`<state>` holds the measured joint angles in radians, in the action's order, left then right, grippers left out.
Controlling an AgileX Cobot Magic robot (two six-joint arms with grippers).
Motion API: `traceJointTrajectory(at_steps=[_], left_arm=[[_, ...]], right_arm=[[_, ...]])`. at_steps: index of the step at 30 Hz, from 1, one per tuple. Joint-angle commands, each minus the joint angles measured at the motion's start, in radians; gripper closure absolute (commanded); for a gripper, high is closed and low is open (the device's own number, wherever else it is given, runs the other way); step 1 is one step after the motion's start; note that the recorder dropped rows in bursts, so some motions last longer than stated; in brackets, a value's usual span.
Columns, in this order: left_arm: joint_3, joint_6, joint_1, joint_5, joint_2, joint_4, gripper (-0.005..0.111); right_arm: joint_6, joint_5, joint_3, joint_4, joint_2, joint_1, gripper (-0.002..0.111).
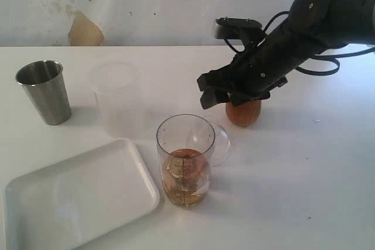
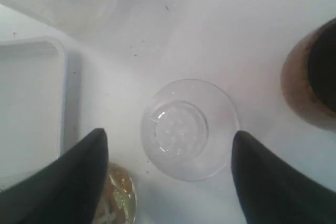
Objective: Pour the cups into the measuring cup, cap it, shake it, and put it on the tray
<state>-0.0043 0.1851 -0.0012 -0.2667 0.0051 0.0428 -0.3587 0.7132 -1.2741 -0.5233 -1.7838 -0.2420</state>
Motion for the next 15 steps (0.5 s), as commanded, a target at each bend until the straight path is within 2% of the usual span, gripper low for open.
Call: traceJointTrajectory(at_steps=[1,7,15], left_arm=[[0.004,-0.002,-0.002,0.01,-0.005,0.003,0.107],[0.004,-0.002,-0.002,0.01,-0.005,0.003,0.107],[0.004,-0.002,-0.002,0.01,-0.005,0.003,0.107]], right_arm=[[0.023,0.085,-0.047,0.02,-0.046,0.035,0.046],[0.034,0.087,-0.051,0.111,-0.094,0.033,0.055],[0.095,0.066,-0.051,0.167,-0.126,0.033,0.055]])
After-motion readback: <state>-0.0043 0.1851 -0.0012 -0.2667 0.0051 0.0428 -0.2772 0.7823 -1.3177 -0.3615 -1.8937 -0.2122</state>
